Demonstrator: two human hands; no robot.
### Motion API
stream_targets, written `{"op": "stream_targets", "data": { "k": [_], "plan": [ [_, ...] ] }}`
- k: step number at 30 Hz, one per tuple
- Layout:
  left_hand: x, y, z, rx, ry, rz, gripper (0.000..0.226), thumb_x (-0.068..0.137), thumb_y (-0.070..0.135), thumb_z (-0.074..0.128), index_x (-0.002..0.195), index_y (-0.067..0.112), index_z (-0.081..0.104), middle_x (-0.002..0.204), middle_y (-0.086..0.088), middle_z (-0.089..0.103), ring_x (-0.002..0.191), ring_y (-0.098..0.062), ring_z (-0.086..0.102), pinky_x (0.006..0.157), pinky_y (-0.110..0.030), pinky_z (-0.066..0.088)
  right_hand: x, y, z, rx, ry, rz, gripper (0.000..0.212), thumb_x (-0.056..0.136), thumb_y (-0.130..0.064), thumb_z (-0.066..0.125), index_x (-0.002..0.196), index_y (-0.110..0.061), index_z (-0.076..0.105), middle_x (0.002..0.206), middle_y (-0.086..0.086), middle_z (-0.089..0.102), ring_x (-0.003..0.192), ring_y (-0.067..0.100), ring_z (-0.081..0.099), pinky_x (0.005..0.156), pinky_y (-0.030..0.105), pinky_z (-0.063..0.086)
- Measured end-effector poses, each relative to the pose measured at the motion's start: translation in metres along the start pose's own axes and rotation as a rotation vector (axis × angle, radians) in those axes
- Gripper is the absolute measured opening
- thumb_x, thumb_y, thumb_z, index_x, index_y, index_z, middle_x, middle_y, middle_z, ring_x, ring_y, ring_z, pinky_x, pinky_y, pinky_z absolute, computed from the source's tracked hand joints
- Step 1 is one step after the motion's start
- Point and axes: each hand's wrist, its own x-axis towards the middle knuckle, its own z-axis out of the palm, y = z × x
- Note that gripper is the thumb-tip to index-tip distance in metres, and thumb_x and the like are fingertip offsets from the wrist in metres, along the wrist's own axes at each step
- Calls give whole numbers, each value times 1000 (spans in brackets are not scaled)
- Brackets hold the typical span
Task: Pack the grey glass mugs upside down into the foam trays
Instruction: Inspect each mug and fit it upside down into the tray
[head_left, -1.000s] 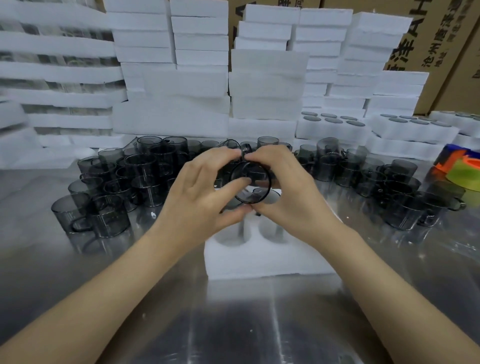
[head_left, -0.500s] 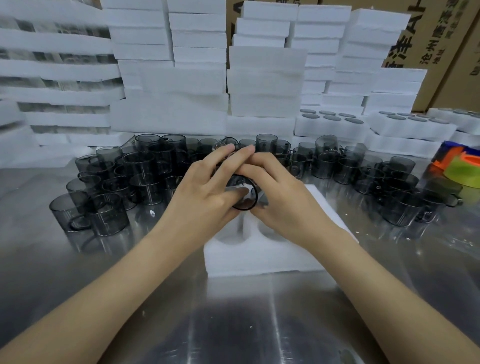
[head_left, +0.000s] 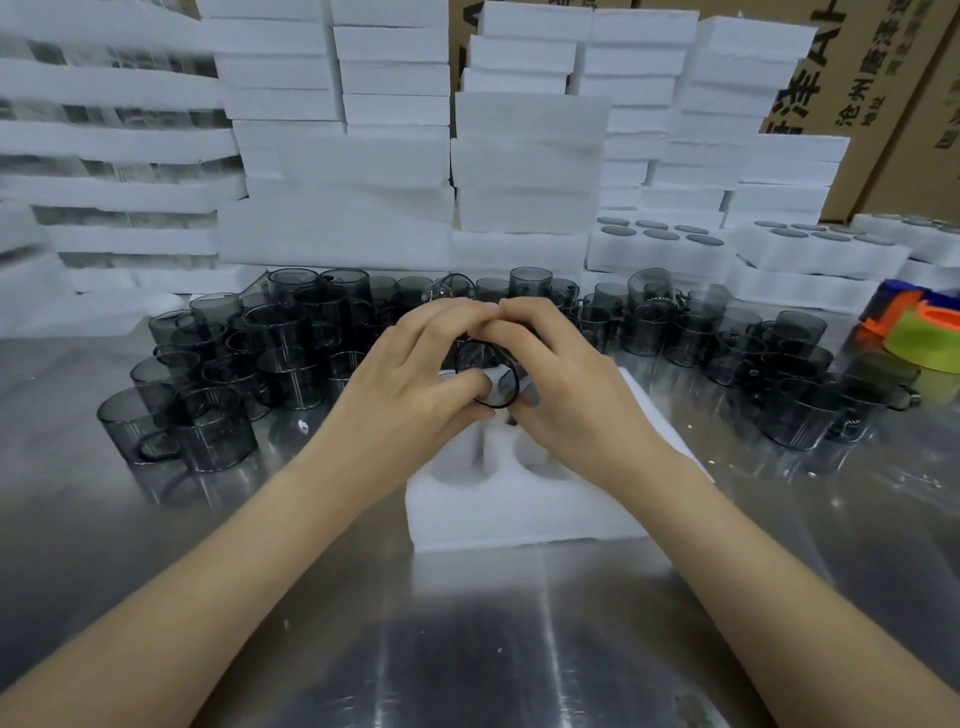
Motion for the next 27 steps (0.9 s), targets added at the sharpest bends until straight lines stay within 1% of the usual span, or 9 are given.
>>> {"op": "stream_targets", "data": {
  "k": [3,5,7,11,15,18,21,24,27],
  "plan": [
    [2,-2,-2,53,113,6,20,92,19,66,78,5,67,135,-7,41,125,-28,42,91,-44,45,1,3,2,71,76,56,66,62,16,68,123,-7,58,128,7,51,118,23,52,72,41,55],
    [4,-7,-8,89,166,-94,20,92,17,63,78,4,66,130,-10,48,119,-28,42,86,-41,44,2,7,0,181,163,119,67,58,18,71,120,-5,58,122,6,54,116,18,52,92,26,47],
    [5,-13,-14,169,97,-247,16,88,12,66,76,2,65,126,-17,55,114,-31,42,77,-40,43,3,10,-4,294,252,212,63,63,14,72,119,-9,56,115,-6,55,108,8,54,92,14,40],
    [0,-15,-20,263,-147,-459,14,79,6,73,71,-2,67,110,-16,60,99,-36,56,51,-32,39,3,7,-5,405,315,317,59,72,4,74,121,-23,53,109,-25,54,98,-2,56,89,15,44],
    [0,-6,-22,340,-309,-668,35,94,34,56,80,4,67,98,-3,57,100,-23,51,53,-29,26,3,6,-4,412,345,308,59,74,0,74,121,-28,51,112,-24,54,98,-6,55,89,13,43],
    [3,-5,-24,343,-324,-719,44,94,48,48,85,9,65,96,0,58,95,-21,54,59,-31,34,3,5,-4,408,338,296,59,73,-1,76,120,-27,51,113,-21,54,101,-7,53,90,14,43],
    [5,-2,-21,-109,-102,-697,32,96,39,50,83,14,64,92,7,61,90,-12,56,72,-32,47,3,3,-7,430,287,223,61,69,-1,81,122,-15,53,118,-5,53,112,4,51,95,26,46],
    [11,9,-16,-766,82,-836,35,95,44,42,109,20,62,98,10,68,92,-1,64,86,-22,50,3,-2,-6,418,179,96,65,66,-3,85,124,-3,54,121,5,47,117,7,46,96,32,49],
    [13,16,-11,-1310,57,-855,47,93,44,42,121,13,60,115,-6,70,108,-18,66,92,-33,52,2,-5,-4,418,103,41,67,68,-9,86,126,-2,53,118,-3,47,114,8,47,98,25,45]
  ]
}}
